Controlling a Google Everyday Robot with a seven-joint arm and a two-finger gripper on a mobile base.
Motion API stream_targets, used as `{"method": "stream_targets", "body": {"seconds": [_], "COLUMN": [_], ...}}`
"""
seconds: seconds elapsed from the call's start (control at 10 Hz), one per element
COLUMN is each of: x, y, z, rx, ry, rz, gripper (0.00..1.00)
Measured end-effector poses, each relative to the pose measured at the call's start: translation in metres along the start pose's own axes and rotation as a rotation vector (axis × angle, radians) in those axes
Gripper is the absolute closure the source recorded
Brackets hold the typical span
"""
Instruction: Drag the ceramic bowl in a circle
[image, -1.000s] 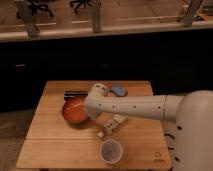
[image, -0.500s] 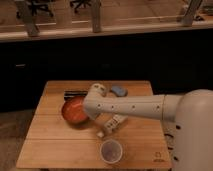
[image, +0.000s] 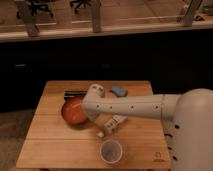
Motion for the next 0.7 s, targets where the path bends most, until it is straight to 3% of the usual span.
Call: {"method": "stream_targets", "body": {"seconds": [0.7], "x": [-0.0018], "y": [0.0012], "z": [0.0], "rx": [-0.006], "ry": [0.01], "rz": [-0.01], "gripper": [0.95]}}
